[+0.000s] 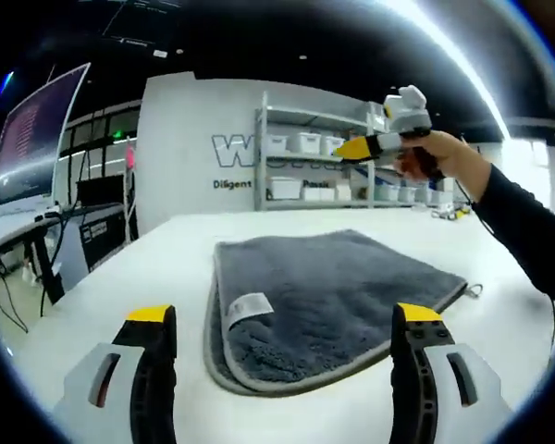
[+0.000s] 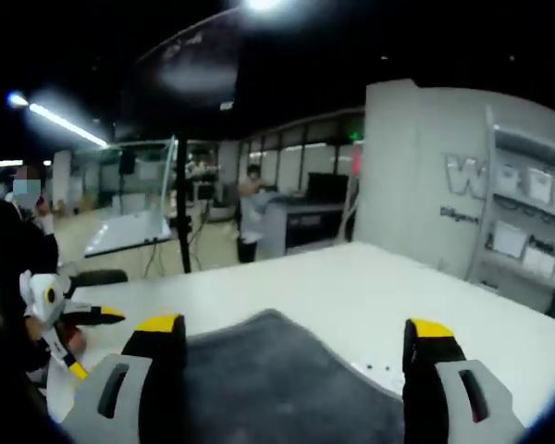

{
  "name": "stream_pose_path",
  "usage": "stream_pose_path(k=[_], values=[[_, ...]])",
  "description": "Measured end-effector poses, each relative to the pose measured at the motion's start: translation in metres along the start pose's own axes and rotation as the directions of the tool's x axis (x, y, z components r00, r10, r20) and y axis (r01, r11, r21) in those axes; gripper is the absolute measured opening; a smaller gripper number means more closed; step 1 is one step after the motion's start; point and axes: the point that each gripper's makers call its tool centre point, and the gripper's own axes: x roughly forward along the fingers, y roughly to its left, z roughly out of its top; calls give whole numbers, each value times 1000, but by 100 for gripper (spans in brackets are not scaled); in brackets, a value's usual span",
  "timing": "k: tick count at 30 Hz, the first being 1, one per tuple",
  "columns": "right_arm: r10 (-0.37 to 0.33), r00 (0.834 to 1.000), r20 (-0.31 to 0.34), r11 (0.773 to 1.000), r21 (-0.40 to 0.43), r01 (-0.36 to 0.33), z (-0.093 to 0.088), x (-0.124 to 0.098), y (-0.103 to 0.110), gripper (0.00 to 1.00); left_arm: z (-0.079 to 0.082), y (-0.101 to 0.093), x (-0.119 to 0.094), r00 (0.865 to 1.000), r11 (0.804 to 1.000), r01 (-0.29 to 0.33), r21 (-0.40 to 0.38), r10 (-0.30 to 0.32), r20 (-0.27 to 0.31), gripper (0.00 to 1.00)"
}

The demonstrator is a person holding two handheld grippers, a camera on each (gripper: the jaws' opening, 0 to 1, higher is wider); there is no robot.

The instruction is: Open the folded towel by lifting each exposed corner and separating the folded layers until the towel lies flat within the target outline without major curled edges

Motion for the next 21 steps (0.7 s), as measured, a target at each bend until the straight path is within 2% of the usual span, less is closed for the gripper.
stream_pose_path(k=[2, 3, 5, 9, 13, 15, 18, 21], values=[[-14, 1000, 13, 1000, 5, 14, -1, -14, -9, 98, -1, -1, 0, 1000, 1000, 1, 20, 0, -7, 94], [-62, 997, 39, 998, -15, 63, 0, -27, -19, 98, -1, -1, 0, 1000, 1000, 4, 26, -4, -11, 94], [-105, 993, 60, 993, -43, 108, 0, -44, -26, 97, -1, -2, 2, 1000, 1000, 8, 31, -7, -23, 95], [-118, 992, 49, 991, -61, 121, -7, -67, -40, 99, 4, -9, 5, 999, 999, 36, 20, -35, -39, 99], [-128, 990, 64, 991, -39, 131, -8, -82, -52, 99, 10, -17, 12, 998, 999, 51, 5, -51, -43, 99], [-138, 989, 49, 989, -44, 140, -9, -89, -60, 99, 11, -19, 13, 998, 998, 55, -9, -55, -41, 99], [-152, 986, 70, 987, -48, 156, -1, -99, -68, 99, 15, -24, 11, 999, 998, 36, -43, -36, -14, 97], [-153, 983, 102, 987, -39, 157, 10, -107, -71, 99, 12, -23, 10, 1000, 998, 19, -67, -19, -8, 96]])
